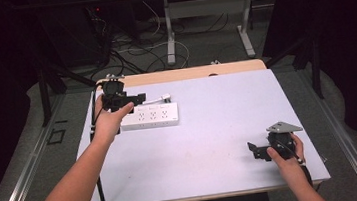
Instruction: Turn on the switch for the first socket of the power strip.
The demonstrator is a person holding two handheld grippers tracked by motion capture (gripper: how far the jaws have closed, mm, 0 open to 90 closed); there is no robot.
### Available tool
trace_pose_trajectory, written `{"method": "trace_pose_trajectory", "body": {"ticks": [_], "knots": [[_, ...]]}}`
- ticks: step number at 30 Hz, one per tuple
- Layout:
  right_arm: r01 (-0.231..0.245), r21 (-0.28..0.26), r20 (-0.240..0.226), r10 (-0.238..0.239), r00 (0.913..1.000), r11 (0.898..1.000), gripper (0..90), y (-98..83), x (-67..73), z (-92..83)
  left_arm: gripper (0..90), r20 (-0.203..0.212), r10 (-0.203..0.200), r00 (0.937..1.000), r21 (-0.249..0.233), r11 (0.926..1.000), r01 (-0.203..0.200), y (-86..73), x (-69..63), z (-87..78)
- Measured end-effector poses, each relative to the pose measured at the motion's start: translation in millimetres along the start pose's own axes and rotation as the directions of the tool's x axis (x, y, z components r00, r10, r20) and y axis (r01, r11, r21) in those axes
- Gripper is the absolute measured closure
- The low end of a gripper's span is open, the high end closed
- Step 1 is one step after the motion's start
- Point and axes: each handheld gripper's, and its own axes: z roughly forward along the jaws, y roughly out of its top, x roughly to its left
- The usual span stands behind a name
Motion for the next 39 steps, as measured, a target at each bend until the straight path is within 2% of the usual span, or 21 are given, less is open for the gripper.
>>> {"method": "trace_pose_trajectory", "body": {"ticks": [3, 4, 5, 8, 10, 13, 14, 16, 17, 21, 25, 26, 27, 29, 31, 32, 35, 36, 37, 38, 39], "knots": [[-0.008, 0.003, -0.006, 0.008, 1.0000, 1.000, 0.0, -0.4, 0.4, 0.6, 23.0, 0.002, -0.009, 1.0000, 0.013, 0.9999, 0.009, 3.5, 2.8, 2.1], [-0.008, 0.004, -0.005, 0.008, 1.0000, 1.000, 0.0, -0.4, 0.5, 0.7, 23.0, -0.002, -0.027, 0.9996, 0.004, 0.9996, 0.027, 4.3, 2.3, 3.6], [-0.008, 0.004, -0.005, 0.008, 1.0000, 1.000, 0.0, -0.4, 0.5, 0.7, 23.0, -0.010, -0.007, 0.9999, 0.007, 0.9999, 0.008, 5.7, 4.1, 4.0], [-0.007, 0.005, -0.005, 0.007, 1.0000, 1.000, 0.0, -0.5, 0.6, 1.0, 23.0, -0.017, -0.010, 0.9998, 0.012, 0.9999, 0.010, 9.2, 5.5, 6.8], [-0.004, 0.003, -0.003, 0.004, 1.0000, 1.000, 0.0, -0.5, 0.4, 1.3, 23.0, -0.024, -0.028, 0.9993, 0.014, 0.9995, 0.028, 11.3, 5.3, 9.0], [-0.005, 0.004, -0.005, 0.005, 1.0000, 1.000, 0.0, -0.7, 0.5, 1.4, 23.1, -0.023, -0.031, 0.9993, 0.027, 0.9992, 0.031, 15.0, 7.1, 11.2], [-0.006, 0.004, -0.005, 0.006, 1.0000, 1.000, 0.0, -0.7, 0.5, 1.5, 23.1, -0.025, -0.045, 0.9987, 0.024, 0.9987, 0.046, 15.6, 6.7, 12.7], [-0.004, 0.004, -0.007, 0.004, 1.0000, 1.000, 0.0, -0.9, 0.2, 1.6, 23.2, -0.024, -0.040, 0.9989, 0.040, 0.9983, 0.041, 17.6, 8.3, 13.9], [-0.006, 0.005, -0.006, 0.006, 1.0000, 1.000, 0.0, -0.9, 0.4, 1.6, 23.2, -0.030, -0.052, 0.9982, 0.037, 0.9979, 0.053, 18.0, 7.8, 15.2], [-0.003, 0.005, -0.007, 0.003, 1.0000, 1.000, 0.0, -1.0, 0.2, 1.6, 23.7, -0.039, -0.055, 0.9977, 0.045, 0.9974, 0.056, 19.9, 11.4, 18.7], [-0.002, 0.009, -0.006, 0.002, 1.0000, 1.000, 0.0, -1.1, 0.2, 1.8, 24.6, -0.047, -0.088, 0.9950, 0.050, 0.9946, 0.090, 20.3, 15.6, 23.6], [0.001, 0.009, -0.006, -0.001, 1.0000, 1.000, 0.0, -1.1, 0.2, 1.9, 25.2, -0.052, -0.089, 0.9946, 0.043, 0.9949, 0.092, 19.9, 16.7, 25.4], [0.001, 0.010, -0.007, 0.000, 1.0000, 1.000, 0.0, -1.1, 0.2, 2.1, 25.7, -0.052, -0.088, 0.9948, 0.060, 0.9941, 0.091, 20.6, 18.6, 25.5], [0.001, 0.010, -0.007, -0.001, 1.0000, 1.000, 0.0, -1.2, 0.3, 2.2, 26.4, -0.056, -0.102, 0.9933, 0.055, 0.9930, 0.105, 20.3, 20.4, 28.3], [0.001, 0.012, -0.008, -0.001, 1.0000, 1.000, 0.0, -1.2, 0.4, 2.2, 27.3, -0.059, -0.111, 0.9921, 0.070, 0.9909, 0.115, 20.6, 23.0, 29.5], [0.001, 0.012, -0.008, 0.000, 1.0000, 1.000, 0.0, -1.3, 0.4, 2.2, 28.1, -0.067, -0.118, 0.9908, 0.060, 0.9907, 0.122, 20.0, 23.8, 31.3], [0.003, 0.015, -0.006, -0.003, 1.0000, 1.000, 0.0, -1.4, 0.1, 2.1, 29.0, -0.075, -0.129, 0.9889, 0.082, 0.9875, 0.135, 20.2, 27.2, 32.5], [0.004, 0.014, -0.006, -0.003, 1.0000, 1.000, 0.0, -1.5, 0.0, 2.2, 29.3, -0.079, -0.134, 0.9879, 0.064, 0.9882, 0.139, 19.7, 27.9, 34.4], [0.004, 0.014, -0.006, -0.004, 1.0000, 1.000, 0.0, -1.5, 0.1, 2.2, 29.7, -0.078, -0.136, 0.9877, 0.082, 0.9865, 0.142, 20.3, 28.8, 33.9], [0.004, 0.013, -0.008, -0.004, 1.0000, 1.000, 0.0, -1.5, 0.2, 2.4, 30.6, -0.083, -0.139, 0.9868, 0.068, 0.9872, 0.145, 19.8, 29.4, 35.6], [0.004, 0.013, -0.008, -0.004, 1.0000, 1.000, 0.0, -1.5, 0.2, 2.4, 30.6, -0.081, -0.142, 0.9866, 0.077, 0.9860, 0.148, 20.1, 30.1, 36.0]]}}
